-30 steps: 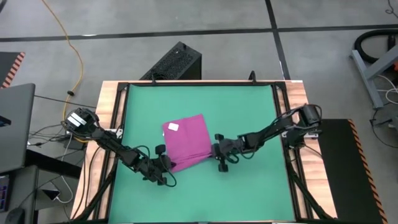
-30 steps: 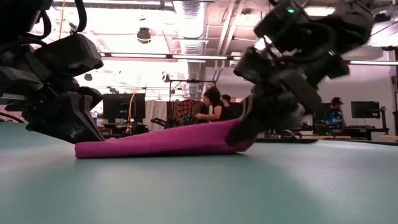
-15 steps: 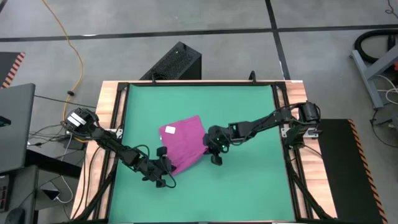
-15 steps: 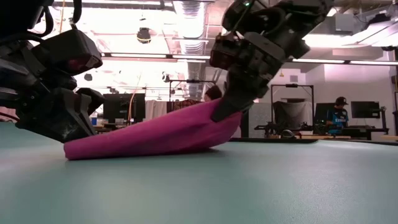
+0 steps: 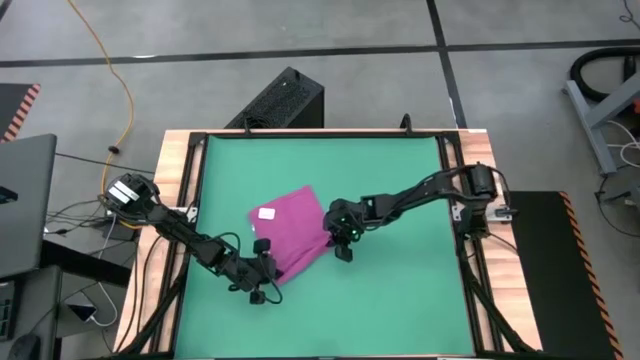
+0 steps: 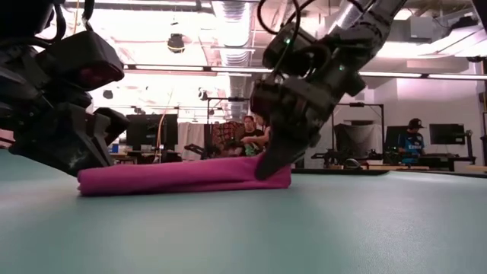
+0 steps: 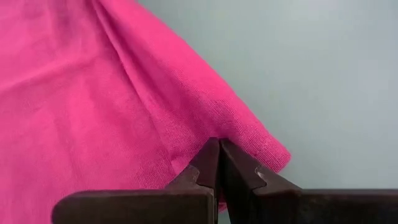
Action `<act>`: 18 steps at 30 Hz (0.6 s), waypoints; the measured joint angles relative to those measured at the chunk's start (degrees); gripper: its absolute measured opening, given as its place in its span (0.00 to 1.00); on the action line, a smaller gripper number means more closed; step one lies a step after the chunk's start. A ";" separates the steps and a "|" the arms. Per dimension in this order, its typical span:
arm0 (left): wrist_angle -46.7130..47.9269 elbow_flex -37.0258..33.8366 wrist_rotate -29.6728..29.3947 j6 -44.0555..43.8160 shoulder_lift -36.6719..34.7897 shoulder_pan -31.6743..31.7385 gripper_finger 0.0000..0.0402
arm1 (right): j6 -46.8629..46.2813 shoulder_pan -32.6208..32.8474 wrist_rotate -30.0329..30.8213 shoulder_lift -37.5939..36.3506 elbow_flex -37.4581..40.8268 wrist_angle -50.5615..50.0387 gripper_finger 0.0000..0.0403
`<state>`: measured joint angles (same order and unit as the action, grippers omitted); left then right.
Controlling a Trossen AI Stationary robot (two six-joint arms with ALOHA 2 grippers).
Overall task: Roll towel
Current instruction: Roll the violet towel
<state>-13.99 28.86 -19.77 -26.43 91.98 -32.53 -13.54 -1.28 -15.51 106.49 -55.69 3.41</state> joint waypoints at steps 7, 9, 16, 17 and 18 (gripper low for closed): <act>-0.12 0.02 2.19 -0.75 -0.04 -0.03 0.00 | 0.25 -0.04 -0.76 1.61 -2.41 -0.26 0.03; -0.02 0.04 2.43 -0.77 -0.04 -0.03 0.00 | 0.36 0.25 -0.92 1.10 -3.06 -0.43 0.03; 0.11 0.07 2.54 -0.65 -0.04 0.02 0.00 | 3.36 0.01 -1.36 0.76 -6.01 -4.95 0.03; 0.10 0.07 2.67 -0.62 -0.08 0.04 0.00 | 3.50 -0.31 -1.69 0.78 -6.05 -4.88 0.03; 0.11 0.15 2.65 -0.58 -0.09 0.04 0.00 | 3.52 -0.68 -2.02 0.78 -6.05 -4.92 0.03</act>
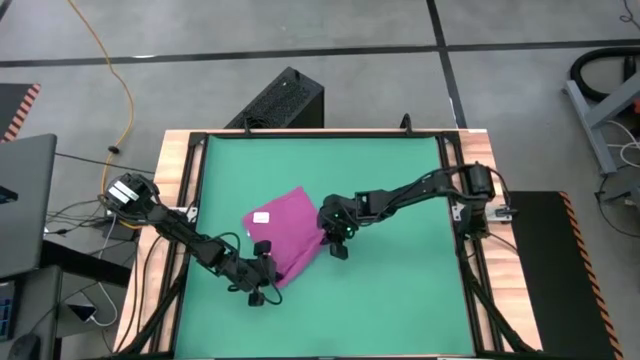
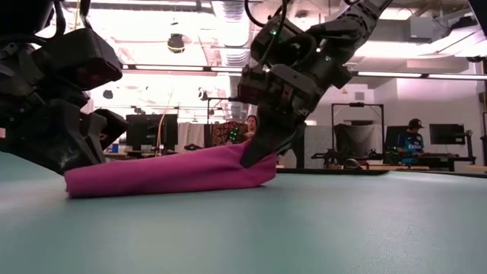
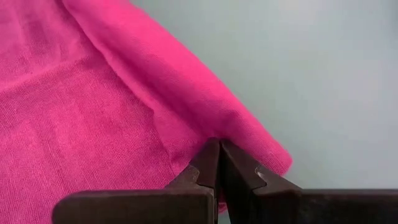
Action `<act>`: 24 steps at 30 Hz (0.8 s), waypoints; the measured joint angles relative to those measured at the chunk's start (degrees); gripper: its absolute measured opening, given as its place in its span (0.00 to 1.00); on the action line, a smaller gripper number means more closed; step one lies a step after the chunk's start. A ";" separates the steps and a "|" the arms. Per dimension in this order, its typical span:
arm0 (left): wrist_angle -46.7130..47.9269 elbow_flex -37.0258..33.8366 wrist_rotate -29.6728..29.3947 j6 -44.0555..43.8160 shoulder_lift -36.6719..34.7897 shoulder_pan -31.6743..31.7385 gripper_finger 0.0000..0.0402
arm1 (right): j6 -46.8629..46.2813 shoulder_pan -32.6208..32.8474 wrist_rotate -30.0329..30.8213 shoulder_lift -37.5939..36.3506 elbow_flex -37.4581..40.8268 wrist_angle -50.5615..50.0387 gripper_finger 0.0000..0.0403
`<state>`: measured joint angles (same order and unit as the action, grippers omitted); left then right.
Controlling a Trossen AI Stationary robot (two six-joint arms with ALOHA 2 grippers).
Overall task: Roll towel
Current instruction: Roll the violet towel
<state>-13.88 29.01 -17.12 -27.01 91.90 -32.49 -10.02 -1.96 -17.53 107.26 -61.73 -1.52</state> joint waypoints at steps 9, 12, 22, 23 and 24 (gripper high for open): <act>13.09 9.37 -1.56 1.90 -3.14 -2.60 0.00 | 1.27 -1.30 -0.49 0.02 -0.02 -0.83 0.03; 20.03 13.80 -4.28 2.49 -3.75 -3.99 0.00 | 1.34 -1.32 -0.17 0.02 -0.02 -0.75 0.03; 30.16 14.37 -19.74 1.09 -2.05 -5.97 0.00 | 2.51 -1.18 -0.56 0.02 -0.02 -0.69 0.03; 28.32 13.31 -19.18 1.26 -1.39 -5.85 0.00 | 2.56 -1.16 -0.56 0.02 -0.02 -0.77 0.03; 25.73 12.36 -18.35 1.41 -0.73 -5.68 0.00 | 2.56 -1.14 -0.56 0.02 -0.02 -0.82 0.03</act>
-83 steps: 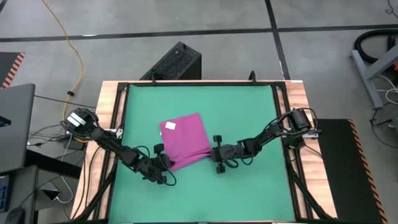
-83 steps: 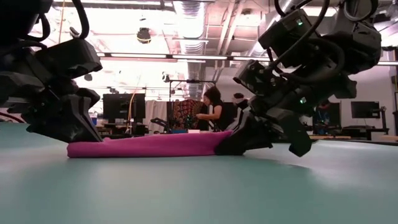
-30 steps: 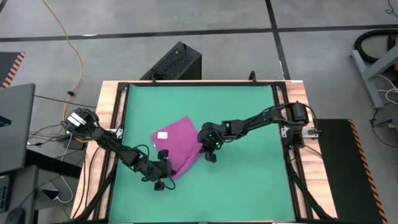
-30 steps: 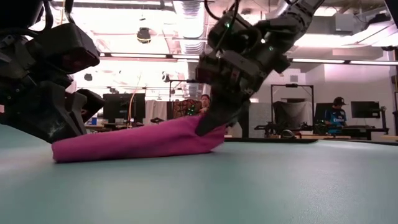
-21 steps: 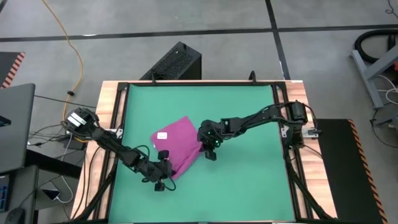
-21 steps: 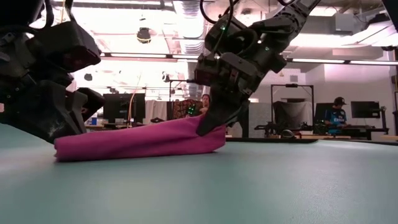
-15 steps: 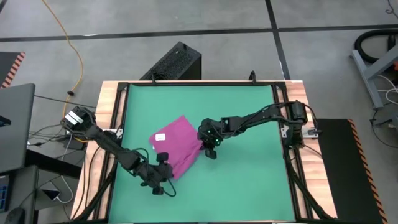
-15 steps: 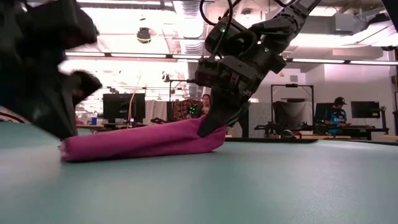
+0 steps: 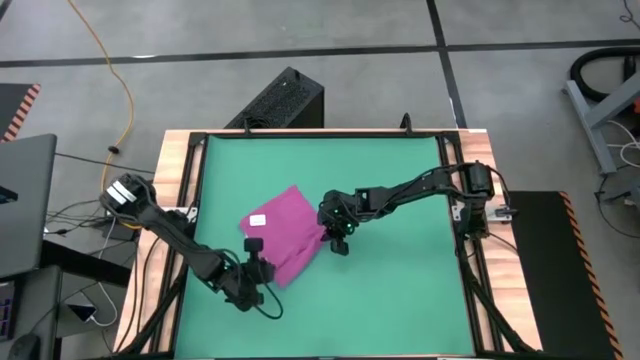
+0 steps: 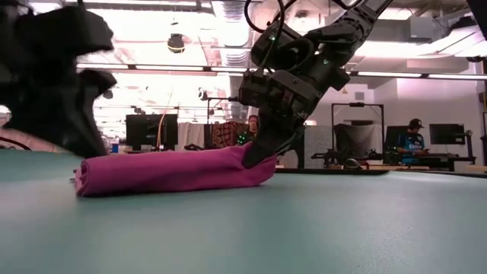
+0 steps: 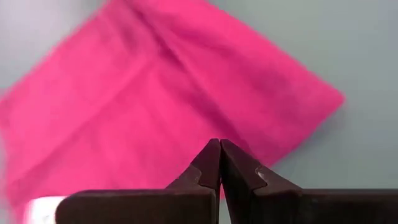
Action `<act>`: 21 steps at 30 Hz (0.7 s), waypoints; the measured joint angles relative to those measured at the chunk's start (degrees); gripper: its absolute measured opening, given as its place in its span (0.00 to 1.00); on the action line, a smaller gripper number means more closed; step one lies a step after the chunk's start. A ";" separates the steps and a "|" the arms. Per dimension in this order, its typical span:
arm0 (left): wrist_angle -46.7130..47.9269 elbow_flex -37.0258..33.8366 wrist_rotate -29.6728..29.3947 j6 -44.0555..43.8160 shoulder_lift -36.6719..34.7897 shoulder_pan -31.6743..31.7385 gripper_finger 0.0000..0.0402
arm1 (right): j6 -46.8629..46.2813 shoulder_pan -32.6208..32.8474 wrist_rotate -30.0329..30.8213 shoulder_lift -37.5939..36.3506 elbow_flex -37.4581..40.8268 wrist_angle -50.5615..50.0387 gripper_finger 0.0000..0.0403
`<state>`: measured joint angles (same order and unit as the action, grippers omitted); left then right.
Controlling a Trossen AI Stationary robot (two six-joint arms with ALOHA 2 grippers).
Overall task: Roll towel
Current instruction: Roll the violet towel
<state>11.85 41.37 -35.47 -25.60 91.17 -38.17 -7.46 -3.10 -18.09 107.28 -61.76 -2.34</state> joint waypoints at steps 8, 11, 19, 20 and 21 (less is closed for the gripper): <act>-10.24 -2.17 4.16 3.76 1.82 0.97 0.00 | -0.03 -0.14 -1.16 0.00 0.00 -0.36 0.03; -9.47 -2.17 5.69 3.79 1.82 1.64 0.00 | -0.04 -0.43 -2.32 0.00 -0.46 -0.73 0.03; -9.58 -2.17 8.94 4.88 1.82 3.44 0.00 | 1.38 -1.16 -3.13 0.00 -2.71 -0.73 0.03; -9.62 -2.17 9.24 4.95 1.82 3.54 0.00 | 1.47 -1.35 -3.15 0.00 -2.71 -1.02 0.03; -9.74 -2.18 9.34 4.96 1.80 3.58 0.00 | 1.53 -1.59 -3.15 0.00 -2.69 -1.44 0.03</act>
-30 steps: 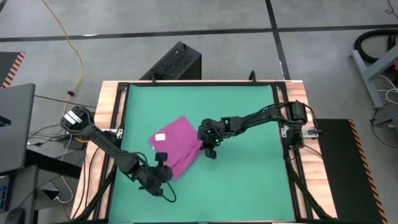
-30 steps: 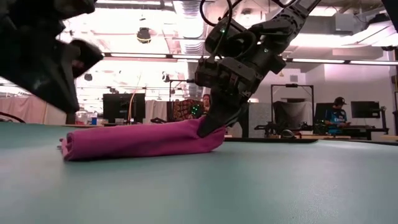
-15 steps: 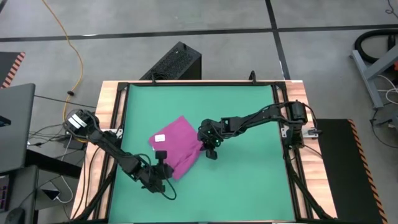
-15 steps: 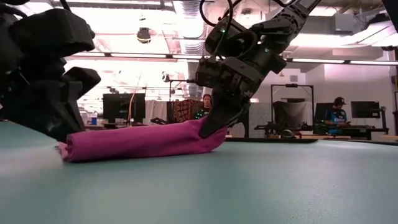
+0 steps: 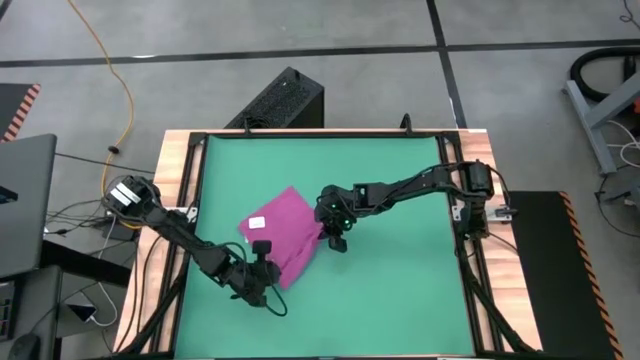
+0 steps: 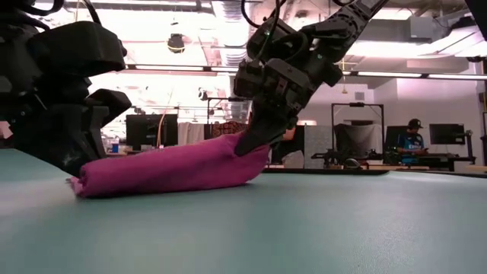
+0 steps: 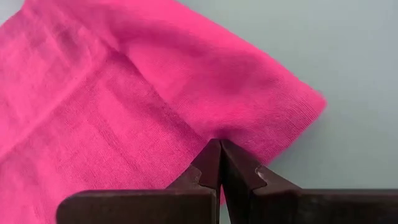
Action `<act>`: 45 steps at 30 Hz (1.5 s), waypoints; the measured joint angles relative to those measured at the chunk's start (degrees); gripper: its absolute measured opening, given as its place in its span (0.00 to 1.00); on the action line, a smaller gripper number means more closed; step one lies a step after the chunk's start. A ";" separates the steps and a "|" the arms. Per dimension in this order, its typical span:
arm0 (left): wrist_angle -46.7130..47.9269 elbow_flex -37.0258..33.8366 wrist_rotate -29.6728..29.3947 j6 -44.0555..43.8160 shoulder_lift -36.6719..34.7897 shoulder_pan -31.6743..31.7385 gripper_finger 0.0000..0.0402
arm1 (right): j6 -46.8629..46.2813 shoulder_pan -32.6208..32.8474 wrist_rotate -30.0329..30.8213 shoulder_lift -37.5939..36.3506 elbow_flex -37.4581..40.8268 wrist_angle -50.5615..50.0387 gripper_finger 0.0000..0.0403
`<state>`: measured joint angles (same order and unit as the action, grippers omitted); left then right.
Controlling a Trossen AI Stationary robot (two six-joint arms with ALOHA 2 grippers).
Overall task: Roll towel
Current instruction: Roll the violet towel
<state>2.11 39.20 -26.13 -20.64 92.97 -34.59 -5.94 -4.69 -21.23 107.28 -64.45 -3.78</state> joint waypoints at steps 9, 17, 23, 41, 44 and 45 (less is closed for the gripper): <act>-0.59 0.00 1.95 0.24 0.00 0.13 0.00 | 0.42 -0.31 -1.62 0.00 -0.02 -0.74 0.03; -0.44 0.00 1.84 1.23 -0.02 0.63 0.00 | 0.42 -0.69 -1.79 0.00 -0.02 -0.14 0.03; 0.25 -0.01 3.70 3.72 -0.02 3.32 0.00 | 0.42 -0.67 -2.73 0.00 -0.02 -0.09 0.03; 12.80 -0.41 -14.26 17.24 -8.58 9.52 0.00 | 1.90 -1.04 -2.95 0.00 -0.02 -0.45 0.03; 3.64 -5.87 -7.85 22.58 -8.70 15.87 0.00 | 1.90 -1.04 -2.91 0.00 -0.02 -0.43 0.03; 0.76 -7.54 -6.91 24.18 -8.70 17.76 0.00 | 1.90 -1.04 -2.91 0.00 -0.02 -0.43 0.03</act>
<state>2.87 31.66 -33.04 3.54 84.27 -16.83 -4.03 -5.74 -24.14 107.28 -64.47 -4.21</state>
